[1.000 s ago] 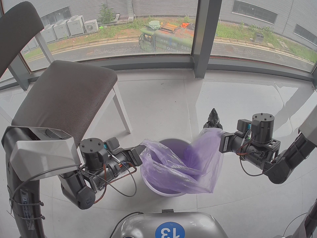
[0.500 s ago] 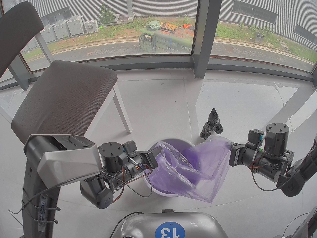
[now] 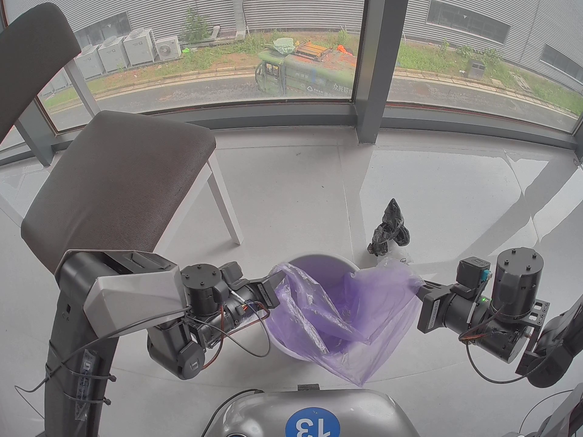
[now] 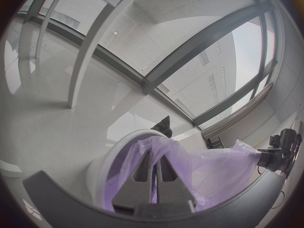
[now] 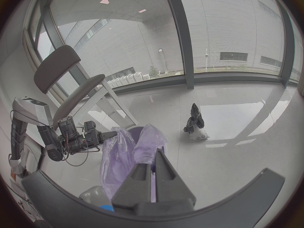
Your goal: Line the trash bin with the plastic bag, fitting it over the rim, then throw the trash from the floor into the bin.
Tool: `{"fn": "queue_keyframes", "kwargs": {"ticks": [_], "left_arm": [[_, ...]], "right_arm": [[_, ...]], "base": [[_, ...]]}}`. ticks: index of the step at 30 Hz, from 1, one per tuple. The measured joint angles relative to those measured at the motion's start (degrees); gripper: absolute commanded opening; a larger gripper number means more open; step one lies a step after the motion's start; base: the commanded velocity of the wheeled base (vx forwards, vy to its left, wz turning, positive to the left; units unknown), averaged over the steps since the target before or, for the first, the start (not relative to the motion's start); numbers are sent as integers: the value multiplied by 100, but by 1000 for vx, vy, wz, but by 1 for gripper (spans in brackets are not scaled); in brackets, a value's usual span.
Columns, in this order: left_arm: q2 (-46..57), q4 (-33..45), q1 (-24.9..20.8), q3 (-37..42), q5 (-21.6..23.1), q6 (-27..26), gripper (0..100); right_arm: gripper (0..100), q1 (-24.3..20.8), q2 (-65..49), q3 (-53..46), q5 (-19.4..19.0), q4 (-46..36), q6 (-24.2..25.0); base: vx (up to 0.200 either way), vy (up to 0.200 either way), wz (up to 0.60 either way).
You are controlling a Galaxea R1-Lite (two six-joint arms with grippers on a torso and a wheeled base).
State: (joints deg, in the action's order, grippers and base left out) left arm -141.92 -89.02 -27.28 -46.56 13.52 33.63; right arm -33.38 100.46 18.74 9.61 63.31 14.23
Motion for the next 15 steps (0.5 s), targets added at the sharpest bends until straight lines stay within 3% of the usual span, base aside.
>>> {"fn": "queue_keyframes", "kwargs": {"ticks": [15], "left_arm": [[722, 0, 301, 1585, -369, -583, 0]], "right_arm": [[0, -85, 41, -577, 44, 35, 457]], "base": [[0, 0, 0]]}}
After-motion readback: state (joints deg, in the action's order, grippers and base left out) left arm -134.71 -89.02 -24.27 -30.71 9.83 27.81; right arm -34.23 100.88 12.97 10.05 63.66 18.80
